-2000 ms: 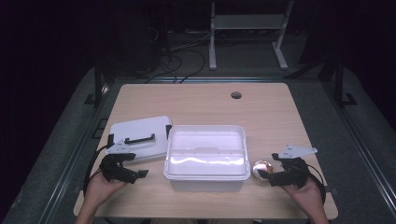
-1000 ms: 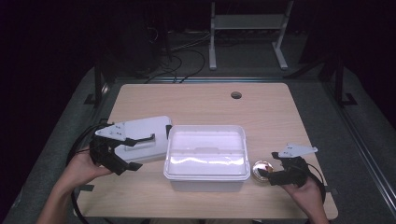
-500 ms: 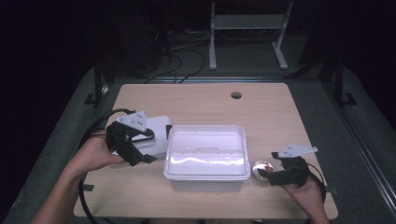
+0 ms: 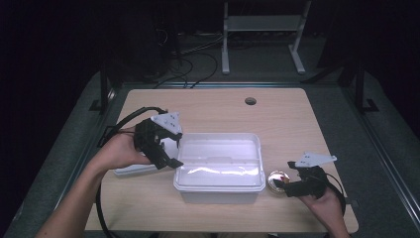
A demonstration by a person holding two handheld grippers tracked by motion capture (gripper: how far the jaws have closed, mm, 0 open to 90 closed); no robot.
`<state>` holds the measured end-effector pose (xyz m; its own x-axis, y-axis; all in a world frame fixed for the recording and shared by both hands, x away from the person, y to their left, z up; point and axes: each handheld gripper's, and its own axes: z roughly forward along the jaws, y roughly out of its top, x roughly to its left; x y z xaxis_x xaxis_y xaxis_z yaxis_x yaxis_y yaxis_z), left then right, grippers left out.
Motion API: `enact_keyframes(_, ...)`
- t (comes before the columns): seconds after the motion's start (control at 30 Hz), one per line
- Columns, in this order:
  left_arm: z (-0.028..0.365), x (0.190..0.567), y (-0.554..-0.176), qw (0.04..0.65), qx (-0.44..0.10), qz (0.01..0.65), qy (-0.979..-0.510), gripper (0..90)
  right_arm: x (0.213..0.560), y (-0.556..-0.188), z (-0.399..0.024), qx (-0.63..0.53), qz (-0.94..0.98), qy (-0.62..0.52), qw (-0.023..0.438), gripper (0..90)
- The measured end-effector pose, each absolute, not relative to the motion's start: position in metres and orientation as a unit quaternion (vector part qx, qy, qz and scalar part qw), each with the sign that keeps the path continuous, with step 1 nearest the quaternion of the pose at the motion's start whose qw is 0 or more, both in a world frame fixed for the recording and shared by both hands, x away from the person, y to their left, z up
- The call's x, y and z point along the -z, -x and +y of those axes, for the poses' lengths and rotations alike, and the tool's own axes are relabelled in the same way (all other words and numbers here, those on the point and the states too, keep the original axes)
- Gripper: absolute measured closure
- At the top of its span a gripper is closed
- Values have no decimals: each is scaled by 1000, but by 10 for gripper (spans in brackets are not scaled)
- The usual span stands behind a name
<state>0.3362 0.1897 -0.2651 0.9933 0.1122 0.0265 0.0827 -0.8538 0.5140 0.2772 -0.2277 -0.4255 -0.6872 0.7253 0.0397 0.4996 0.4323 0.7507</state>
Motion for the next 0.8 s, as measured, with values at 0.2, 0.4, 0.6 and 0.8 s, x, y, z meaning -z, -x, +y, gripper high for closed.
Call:
enact_keyframes(0.2,171,264,-344,254,-19,35,-966,210,425,-277,-228,-387,833,-368,146,160)
enact_keyframes(0.4,153,266,-349,244,-6,23,-970,239,425,-277,-228,-388,833,-367,145,160)
enact_keyframes(0.6,132,272,-354,231,2,11,-973,313,423,-277,-228,-388,833,-367,147,160)
enact_keyframes(0.8,113,282,-361,218,12,7,-976,376,423,-277,-228,-388,833,-365,147,161)
